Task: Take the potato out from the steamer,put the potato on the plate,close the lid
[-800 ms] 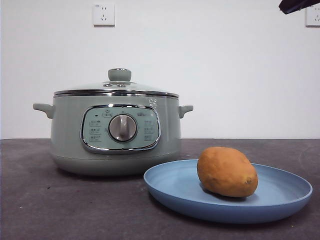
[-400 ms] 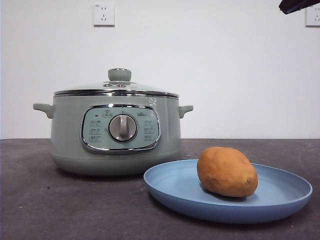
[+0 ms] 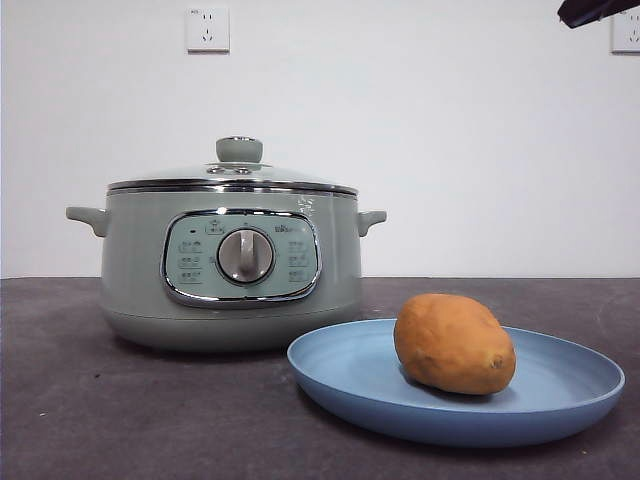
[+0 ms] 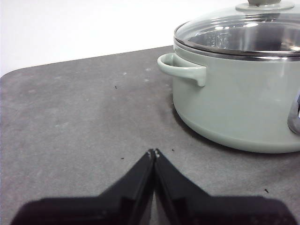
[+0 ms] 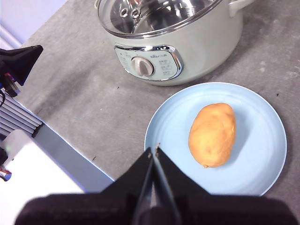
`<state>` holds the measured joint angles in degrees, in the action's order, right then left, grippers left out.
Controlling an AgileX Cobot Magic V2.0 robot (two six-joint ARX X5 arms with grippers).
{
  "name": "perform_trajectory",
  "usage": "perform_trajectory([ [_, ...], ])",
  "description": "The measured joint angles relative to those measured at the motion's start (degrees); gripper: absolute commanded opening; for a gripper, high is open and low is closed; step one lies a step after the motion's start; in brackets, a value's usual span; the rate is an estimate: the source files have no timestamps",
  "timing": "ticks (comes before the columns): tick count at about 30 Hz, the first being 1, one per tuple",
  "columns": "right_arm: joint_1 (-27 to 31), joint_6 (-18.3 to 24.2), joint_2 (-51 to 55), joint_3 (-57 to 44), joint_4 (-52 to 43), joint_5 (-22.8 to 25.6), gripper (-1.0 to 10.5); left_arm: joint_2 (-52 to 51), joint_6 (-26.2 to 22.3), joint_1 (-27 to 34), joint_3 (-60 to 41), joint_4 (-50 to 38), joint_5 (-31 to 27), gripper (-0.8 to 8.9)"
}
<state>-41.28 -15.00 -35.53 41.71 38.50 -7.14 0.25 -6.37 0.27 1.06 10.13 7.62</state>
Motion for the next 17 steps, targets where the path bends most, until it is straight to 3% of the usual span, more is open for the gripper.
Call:
perform_trajectory([
  [4, 3.3, 2.4, 1.8, 0.0, -0.5, 4.4, 0.0, 0.0, 0.0, 0.0, 0.0, 0.0, 0.0, -0.04],
  [8, 12.0, 3.9, 5.2, -0.2, -3.2, 5.4, 0.0, 0.0, 0.0, 0.0, 0.0, 0.0, 0.0, -0.04],
  [14, 27.0, 6.5, 12.2, -6.1, -14.2, 5.5, 0.0, 0.0, 0.0, 0.0, 0.0, 0.0, 0.0, -0.04],
  [17, 31.8, 7.1, 16.3, -11.8, -21.9, 5.6, 0.0, 0.0, 0.0, 0.0, 0.0, 0.0, 0.0, -0.04],
])
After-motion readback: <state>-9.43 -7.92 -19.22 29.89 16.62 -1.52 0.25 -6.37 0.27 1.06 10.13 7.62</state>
